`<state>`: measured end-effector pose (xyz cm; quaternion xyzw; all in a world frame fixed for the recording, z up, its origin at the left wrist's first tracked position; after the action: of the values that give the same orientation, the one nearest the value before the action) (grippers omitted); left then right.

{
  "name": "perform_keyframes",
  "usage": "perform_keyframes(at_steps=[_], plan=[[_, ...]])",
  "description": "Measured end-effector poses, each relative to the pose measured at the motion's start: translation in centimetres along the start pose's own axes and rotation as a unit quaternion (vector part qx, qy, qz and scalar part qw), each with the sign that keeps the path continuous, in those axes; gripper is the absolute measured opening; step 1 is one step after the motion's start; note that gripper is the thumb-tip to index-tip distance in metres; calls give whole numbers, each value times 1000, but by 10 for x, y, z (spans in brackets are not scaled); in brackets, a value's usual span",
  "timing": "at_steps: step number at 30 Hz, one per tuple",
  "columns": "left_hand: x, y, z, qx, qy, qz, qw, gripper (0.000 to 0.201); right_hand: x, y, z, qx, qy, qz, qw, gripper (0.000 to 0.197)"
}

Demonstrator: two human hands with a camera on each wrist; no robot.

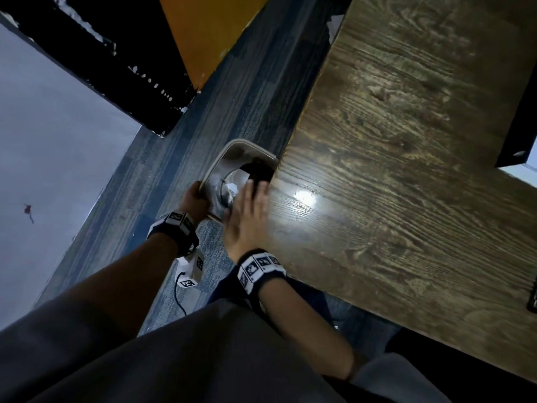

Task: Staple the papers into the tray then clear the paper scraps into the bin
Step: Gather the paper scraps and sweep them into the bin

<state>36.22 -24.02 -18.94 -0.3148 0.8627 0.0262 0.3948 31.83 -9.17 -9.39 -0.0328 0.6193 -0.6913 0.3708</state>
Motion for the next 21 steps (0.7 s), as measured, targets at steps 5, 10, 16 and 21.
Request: perform_keyframes(at_steps=[5,10,16,21], plan=[[-5,1,-8,-5,-7,5,1000,46,14,-2,21,-56,-57,91,993,36],[-2,1,-10,-30,-5,5,1000,48,27,-32,14,68,-44,97,992,25],[4,-3,-10,-14,-4,39,999,32,38,-87,-67,28,87,-137,986,51],[7,5,-27,-5,-5,38,999,36,40,-64,-135,28,303,-29,952,72]])
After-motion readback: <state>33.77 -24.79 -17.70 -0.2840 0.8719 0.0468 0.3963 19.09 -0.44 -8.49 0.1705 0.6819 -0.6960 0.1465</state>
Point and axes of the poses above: each hand's wrist, its own x-axis towards the middle knuckle, its own y-axis out of the palm, z = x × y, the point moved 6 cm from there along x, towards the middle knuckle, and after that the axes turned 14 degrees about -x, right-handed, at the moved point
